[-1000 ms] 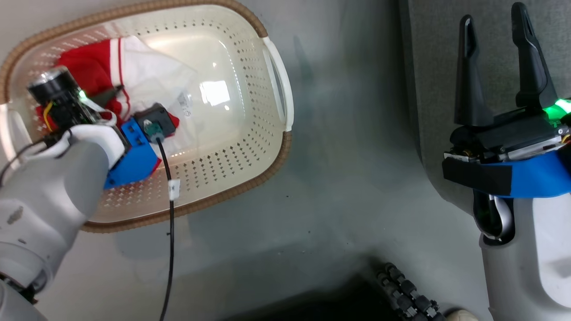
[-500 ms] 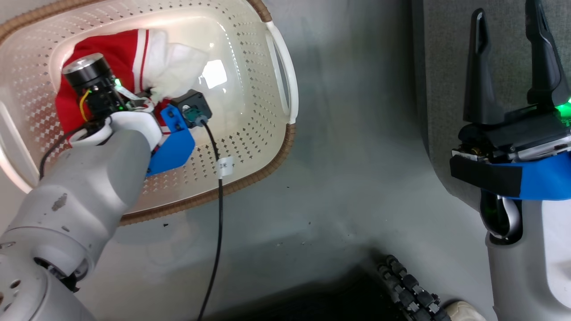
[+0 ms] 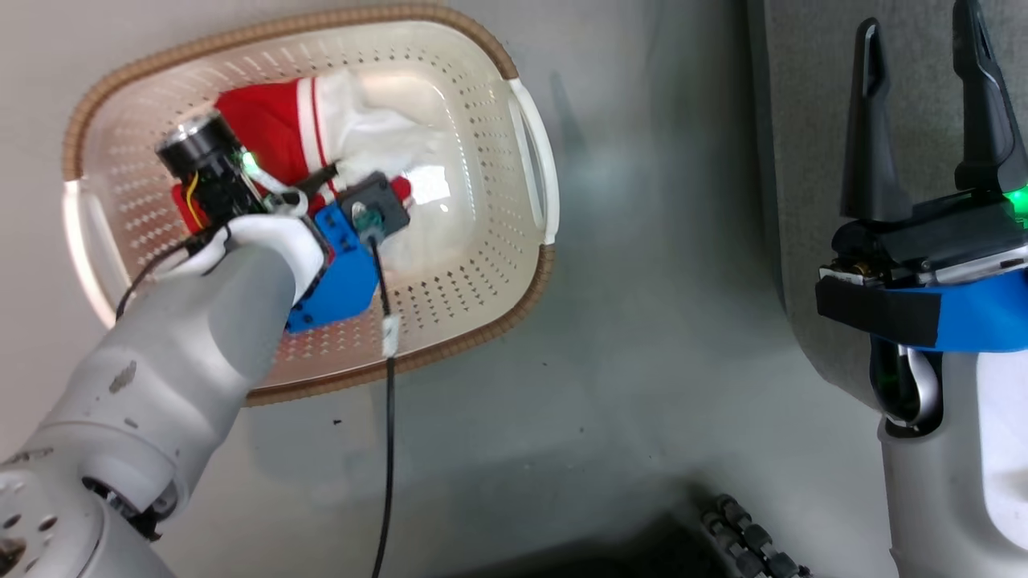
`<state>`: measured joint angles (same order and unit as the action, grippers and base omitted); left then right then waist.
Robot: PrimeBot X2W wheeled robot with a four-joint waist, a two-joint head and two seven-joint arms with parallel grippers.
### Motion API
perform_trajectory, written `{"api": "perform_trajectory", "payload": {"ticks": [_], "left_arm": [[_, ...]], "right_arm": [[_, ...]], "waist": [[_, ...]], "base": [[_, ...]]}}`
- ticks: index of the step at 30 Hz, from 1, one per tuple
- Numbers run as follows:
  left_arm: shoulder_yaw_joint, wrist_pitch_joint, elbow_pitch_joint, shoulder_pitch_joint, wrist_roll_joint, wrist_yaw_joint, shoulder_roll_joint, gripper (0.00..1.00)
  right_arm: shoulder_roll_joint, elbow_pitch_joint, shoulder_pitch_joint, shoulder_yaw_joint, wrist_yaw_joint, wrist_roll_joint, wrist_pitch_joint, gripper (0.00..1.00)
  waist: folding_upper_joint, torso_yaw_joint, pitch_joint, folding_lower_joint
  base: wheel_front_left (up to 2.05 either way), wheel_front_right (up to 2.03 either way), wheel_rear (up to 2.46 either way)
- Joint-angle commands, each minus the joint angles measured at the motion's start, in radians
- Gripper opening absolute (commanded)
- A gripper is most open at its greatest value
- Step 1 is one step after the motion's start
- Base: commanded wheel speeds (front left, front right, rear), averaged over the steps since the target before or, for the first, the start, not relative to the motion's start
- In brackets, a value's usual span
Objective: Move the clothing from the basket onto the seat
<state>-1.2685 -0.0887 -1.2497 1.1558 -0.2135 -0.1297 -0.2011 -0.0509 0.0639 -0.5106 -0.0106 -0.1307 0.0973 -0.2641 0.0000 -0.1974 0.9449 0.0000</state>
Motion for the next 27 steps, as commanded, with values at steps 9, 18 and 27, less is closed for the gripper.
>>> {"api": "perform_trajectory", "payload": {"ticks": [9, 18, 27], "left_arm": [[0.021, -0.160, 0.040, -0.046, -0.076, -0.001, 0.025, 0.00], [0.099, -0.177, 0.207, -0.072, -0.164, -0.001, 0.018, 0.00], [0.271, -0.178, 0.438, -0.164, -0.198, 0.030, -0.026, 0.00]], "right_arm": [[0.001, -0.045, 0.012, -0.015, 0.000, -0.038, 0.000, 1.00], [0.001, -0.088, 0.064, -0.039, 0.000, -0.059, -0.001, 1.00], [0.001, -0.123, 0.145, -0.054, 0.000, -0.053, -0.001, 1.00]], "waist": [[0.0000, 0.097, -0.165, 0.0000], [0.0000, 0.158, -0.329, 0.0000], [0.0000, 0.187, -0.492, 0.0000]], "base": [[0.00, 0.00, 0.00], [0.00, 0.00, 0.00], [0.00, 0.00, 0.00]]}}
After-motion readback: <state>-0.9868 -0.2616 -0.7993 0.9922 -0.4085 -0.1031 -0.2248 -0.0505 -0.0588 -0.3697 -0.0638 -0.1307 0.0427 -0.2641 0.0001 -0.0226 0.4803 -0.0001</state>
